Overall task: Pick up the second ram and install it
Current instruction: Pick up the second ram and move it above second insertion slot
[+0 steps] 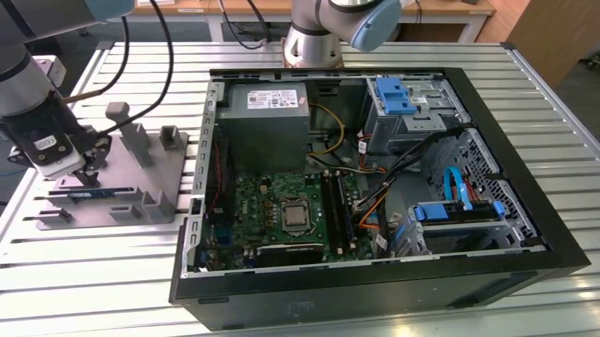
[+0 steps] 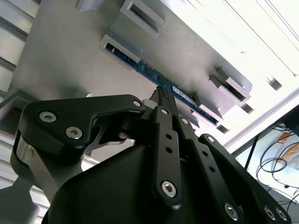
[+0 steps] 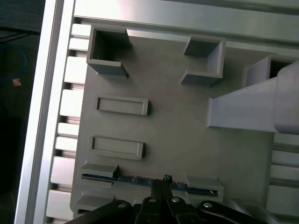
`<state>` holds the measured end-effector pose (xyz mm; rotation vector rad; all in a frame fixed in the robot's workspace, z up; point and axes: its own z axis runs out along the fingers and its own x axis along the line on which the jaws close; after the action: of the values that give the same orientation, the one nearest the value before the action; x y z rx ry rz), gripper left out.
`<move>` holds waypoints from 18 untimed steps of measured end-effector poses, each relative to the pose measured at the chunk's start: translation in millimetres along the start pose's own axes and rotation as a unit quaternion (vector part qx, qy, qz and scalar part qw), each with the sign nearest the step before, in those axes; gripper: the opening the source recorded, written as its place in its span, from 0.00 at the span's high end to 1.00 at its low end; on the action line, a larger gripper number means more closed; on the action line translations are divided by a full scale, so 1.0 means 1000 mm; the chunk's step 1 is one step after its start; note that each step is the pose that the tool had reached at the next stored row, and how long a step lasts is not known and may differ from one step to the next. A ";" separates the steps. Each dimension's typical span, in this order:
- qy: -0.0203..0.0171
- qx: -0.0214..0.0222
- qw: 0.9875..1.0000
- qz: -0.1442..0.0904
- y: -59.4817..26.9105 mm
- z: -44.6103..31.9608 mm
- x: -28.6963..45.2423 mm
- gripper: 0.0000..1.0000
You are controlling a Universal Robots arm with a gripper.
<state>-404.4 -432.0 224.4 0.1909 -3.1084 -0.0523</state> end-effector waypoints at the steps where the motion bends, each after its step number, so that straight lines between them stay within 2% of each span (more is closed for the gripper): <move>1: 0.000 0.000 1.000 -0.007 0.0000 0.0000 0.0000 0.90; 5: 0.001 0.001 0.999 -0.034 0.0000 0.0000 0.0000 0.90; 9: 0.002 0.001 0.998 -0.061 0.0000 0.0000 0.0000 0.90; 13: 0.003 0.002 0.996 -0.085 0.0000 0.0000 0.0000 0.90; 18: 0.004 0.003 0.994 -0.113 0.0000 0.0000 0.0000 0.90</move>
<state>-404.4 -432.0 224.4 0.5394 -3.0636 -0.0472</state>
